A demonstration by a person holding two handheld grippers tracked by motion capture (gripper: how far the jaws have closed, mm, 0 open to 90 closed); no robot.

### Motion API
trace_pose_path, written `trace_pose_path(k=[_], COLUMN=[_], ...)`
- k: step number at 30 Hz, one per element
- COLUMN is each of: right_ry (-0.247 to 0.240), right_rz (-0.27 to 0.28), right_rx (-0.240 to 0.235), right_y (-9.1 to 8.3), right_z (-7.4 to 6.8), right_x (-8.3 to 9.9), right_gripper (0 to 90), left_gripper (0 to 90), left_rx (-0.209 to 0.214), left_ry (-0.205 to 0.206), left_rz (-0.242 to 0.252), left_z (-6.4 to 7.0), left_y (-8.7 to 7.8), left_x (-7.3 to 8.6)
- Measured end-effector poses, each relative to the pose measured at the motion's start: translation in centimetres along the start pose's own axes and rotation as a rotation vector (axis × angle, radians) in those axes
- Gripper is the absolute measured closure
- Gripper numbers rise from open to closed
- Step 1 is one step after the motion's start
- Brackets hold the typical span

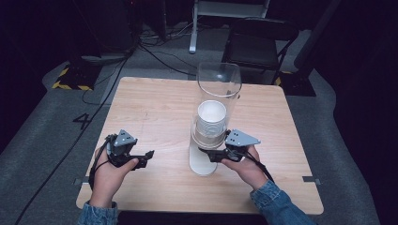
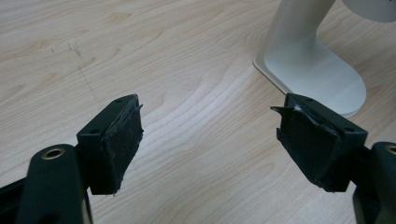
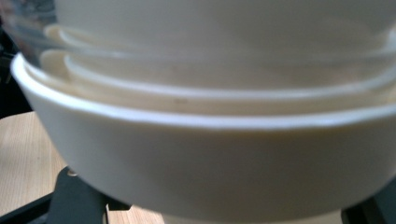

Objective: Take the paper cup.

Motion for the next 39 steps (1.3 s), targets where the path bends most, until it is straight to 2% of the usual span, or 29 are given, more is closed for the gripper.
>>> trace_pose_path(k=[1, 6, 15, 16, 22, 26, 27, 33, 39], right_ry=[-0.012, -0.014, 0.056, 0.078, 0.111, 0.099, 0.074, 0.038, 0.029], right_rz=[0.001, -0.001, -0.015, -0.018, -0.020, -0.020, -0.018, -0.018, -0.018], right_rx=[-0.001, 0.000, 0.019, 0.023, 0.022, 0.020, 0.015, 0.017, 0.017], right_y=[0.00, -0.01, -0.10, -0.12, -0.15, -0.17, -0.17, -0.16, -0.17], right_z=[0.11, 0.10, -0.34, -0.47, -0.64, -0.63, -0.53, -0.43, -0.45], right_x=[0.03, 0.07, 0.14, 0.19, 0.25, 0.30, 0.38, 0.49, 0.55], right_gripper=[29.6, 29.7, 29.7, 29.8, 29.8, 29.9, 30.1, 30.5, 30.7], left_gripper=[21.9, 21.9, 21.9, 21.9, 21.9, 22.0, 22.0, 22.0, 22.0], left_rx=[0.006, 0.008, 0.009, 0.007, 0.009, 0.009, 0.008, 0.008, 0.011], left_ry=[0.000, 0.007, 0.001, 0.001, 0.000, -0.001, -0.002, 0.000, -0.001], left_rz=[-0.001, 0.005, 0.004, 0.003, 0.001, -0.001, 0.000, 0.000, -0.003], left_z=[0.06, 0.10, 0.08, 0.08, 0.05, 0.03, 0.04, 0.03, 0.10], left_y=[-0.02, -0.01, -0.02, -0.01, 0.10, 0.09, 0.08, 0.13, 0.15], left_x=[-0.01, -0.09, -0.04, -0.03, -0.01, 0.02, 0.02, 0.02, 0.01])
Point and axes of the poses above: each handheld gripper's, and its own axes: y roughly forward along the jaws, x roughly out of its underside, z roughly to its right, the point moved 1 cm from there along y, roughly forward along the jaws, and after that the axes turned 6 degrees about -z, right-handed, at the moved point
